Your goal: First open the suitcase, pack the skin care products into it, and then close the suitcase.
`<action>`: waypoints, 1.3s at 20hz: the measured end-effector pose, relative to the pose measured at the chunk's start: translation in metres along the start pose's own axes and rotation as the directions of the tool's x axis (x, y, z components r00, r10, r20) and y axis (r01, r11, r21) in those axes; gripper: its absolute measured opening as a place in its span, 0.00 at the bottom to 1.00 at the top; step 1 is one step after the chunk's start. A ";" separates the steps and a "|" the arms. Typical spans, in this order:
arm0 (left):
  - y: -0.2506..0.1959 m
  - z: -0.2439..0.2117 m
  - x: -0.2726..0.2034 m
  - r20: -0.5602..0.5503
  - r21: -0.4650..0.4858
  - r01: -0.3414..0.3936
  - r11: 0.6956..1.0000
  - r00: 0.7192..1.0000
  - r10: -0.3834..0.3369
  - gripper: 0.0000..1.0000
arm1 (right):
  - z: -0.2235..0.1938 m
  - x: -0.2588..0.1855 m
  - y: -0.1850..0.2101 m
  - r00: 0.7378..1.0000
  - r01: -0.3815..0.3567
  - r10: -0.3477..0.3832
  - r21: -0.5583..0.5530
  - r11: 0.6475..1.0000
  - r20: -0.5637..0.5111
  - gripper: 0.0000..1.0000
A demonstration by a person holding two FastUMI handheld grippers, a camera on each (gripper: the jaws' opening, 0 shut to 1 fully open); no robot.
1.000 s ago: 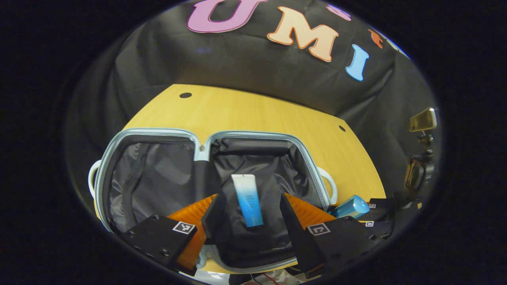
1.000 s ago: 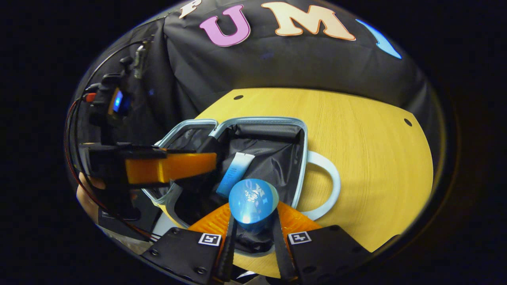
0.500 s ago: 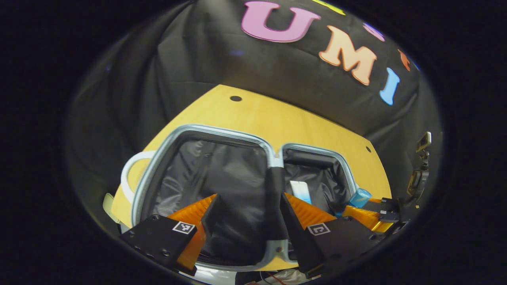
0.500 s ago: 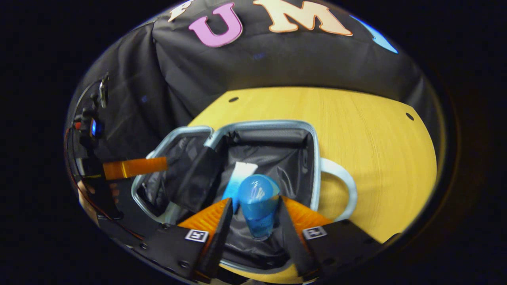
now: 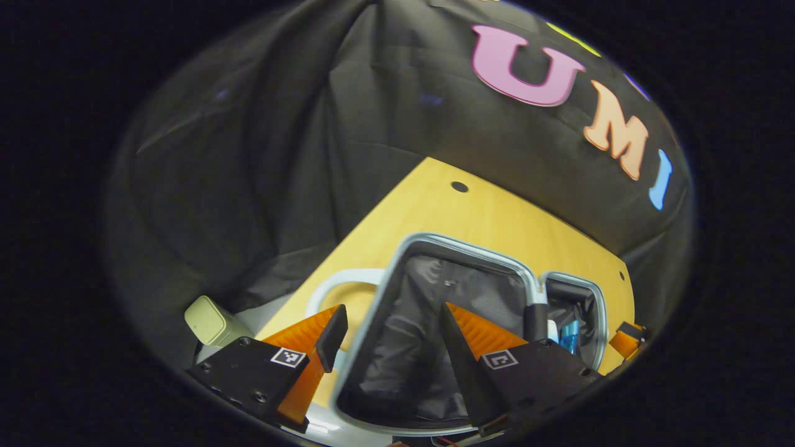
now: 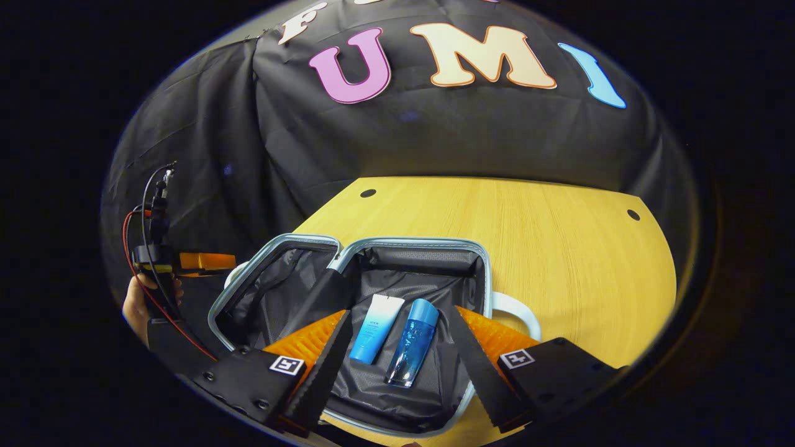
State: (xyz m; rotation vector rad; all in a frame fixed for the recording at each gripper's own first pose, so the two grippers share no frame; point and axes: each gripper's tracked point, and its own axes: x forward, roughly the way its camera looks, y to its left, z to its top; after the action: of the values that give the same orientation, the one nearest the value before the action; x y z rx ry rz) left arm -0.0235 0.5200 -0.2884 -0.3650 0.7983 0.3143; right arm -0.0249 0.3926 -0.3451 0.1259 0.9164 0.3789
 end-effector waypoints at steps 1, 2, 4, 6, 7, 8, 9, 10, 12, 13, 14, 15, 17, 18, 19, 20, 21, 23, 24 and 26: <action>0.012 0.003 0.003 0.003 -0.022 -0.017 1.000 1.000 0.017 0.87 | -0.001 -0.001 -0.002 1.000 0.007 -0.007 -0.002 1.000 0.000 0.98; 0.021 0.006 0.008 0.001 -0.038 -0.030 0.999 1.000 0.030 0.87 | -0.001 -0.003 -0.003 1.000 0.013 -0.013 -0.004 1.000 0.000 0.98; 0.036 0.008 0.015 -0.014 -0.057 -0.062 0.996 0.998 0.062 0.87 | -0.002 -0.004 -0.007 1.000 0.029 -0.029 -0.006 1.000 0.001 0.98; 0.050 0.003 0.028 -0.043 -0.065 -0.085 0.994 0.996 0.082 0.87 | -0.003 -0.005 -0.012 0.999 0.043 -0.043 -0.001 0.999 -0.002 0.98; 0.056 0.000 0.038 -0.064 -0.076 -0.089 0.993 0.994 0.084 0.86 | -0.002 -0.005 -0.014 0.999 0.051 -0.051 0.001 0.999 -0.002 0.98; 0.062 -0.007 0.044 -0.097 -0.091 -0.093 0.991 0.992 0.084 0.83 | -0.002 -0.006 -0.016 0.998 0.058 -0.058 0.003 0.998 -0.001 0.98; 0.065 -0.014 0.051 -0.125 -0.108 -0.094 0.990 0.989 0.080 0.81 | -0.002 -0.007 -0.018 0.998 0.063 -0.063 0.004 0.998 -0.001 0.98; 0.068 -0.020 0.053 -0.152 -0.120 -0.089 0.989 0.986 0.070 0.82 | -0.002 -0.007 -0.022 0.997 0.073 -0.073 0.006 0.997 0.000 0.98; 0.063 -0.032 0.066 -0.187 -0.146 -0.048 0.988 0.982 0.020 0.64 | -0.001 -0.008 -0.027 0.996 0.086 -0.086 0.008 0.996 0.003 0.98; 0.060 -0.037 0.072 -0.207 -0.154 -0.048 0.987 0.978 0.015 0.47 | -0.001 -0.009 -0.030 0.996 0.090 -0.090 0.008 0.996 0.003 0.98; 0.062 -0.043 0.077 -0.231 -0.157 -0.058 0.986 0.973 0.021 0.31 | 0.000 -0.010 -0.031 0.996 0.091 -0.091 0.007 0.996 0.004 0.98; 0.064 -0.047 0.081 -0.242 -0.145 -0.055 0.988 0.970 0.018 0.14 | 0.001 -0.010 -0.033 0.996 0.091 -0.091 0.003 0.996 0.007 0.98; 0.060 -0.039 0.070 -0.231 -0.116 -0.031 0.993 0.973 0.003 0.14 | 0.002 -0.011 -0.036 0.996 0.091 -0.091 -0.006 0.996 0.015 0.98; 0.056 -0.032 0.066 -0.207 -0.095 -0.015 0.995 0.978 -0.006 0.06 | 0.003 -0.011 -0.036 0.996 0.087 -0.086 -0.009 0.996 0.021 0.98; 0.052 -0.027 0.060 -0.198 -0.070 -0.006 0.998 0.980 -0.008 0.04 | 0.005 -0.011 -0.037 0.996 0.081 -0.081 -0.015 0.997 0.028 0.98; 0.050 -0.024 0.054 -0.185 -0.038 -0.013 0.999 0.983 0.006 0.01 | 0.007 -0.011 -0.037 0.996 0.076 -0.076 -0.023 0.997 0.039 0.98; 0.049 -0.014 0.048 -0.153 -0.011 -0.023 1.000 0.988 0.021 0.00 | 0.009 -0.013 -0.037 0.996 0.070 -0.068 -0.032 0.997 0.052 0.98; 0.039 0.006 0.030 -0.099 0.026 -0.027 0.999 0.995 0.029 0.01 | 0.012 -0.016 -0.040 0.996 0.054 -0.050 -0.054 0.997 0.076 0.98; 0.031 0.017 0.020 -0.075 0.034 -0.029 0.999 0.997 0.031 0.00 | 0.011 -0.020 -0.042 0.996 0.046 -0.041 -0.064 0.997 0.080 0.98; 0.013 0.033 -0.001 -0.043 0.039 -0.020 0.999 0.999 0.022 0.00 | 0.011 -0.028 -0.048 0.996 0.032 -0.026 -0.068 0.997 0.091 0.98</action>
State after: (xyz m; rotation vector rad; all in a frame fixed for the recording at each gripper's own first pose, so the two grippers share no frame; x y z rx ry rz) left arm -0.0083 0.5459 -0.2690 -0.3284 0.8498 0.3114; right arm -0.0183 0.3381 -0.3303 0.0656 0.8145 0.3748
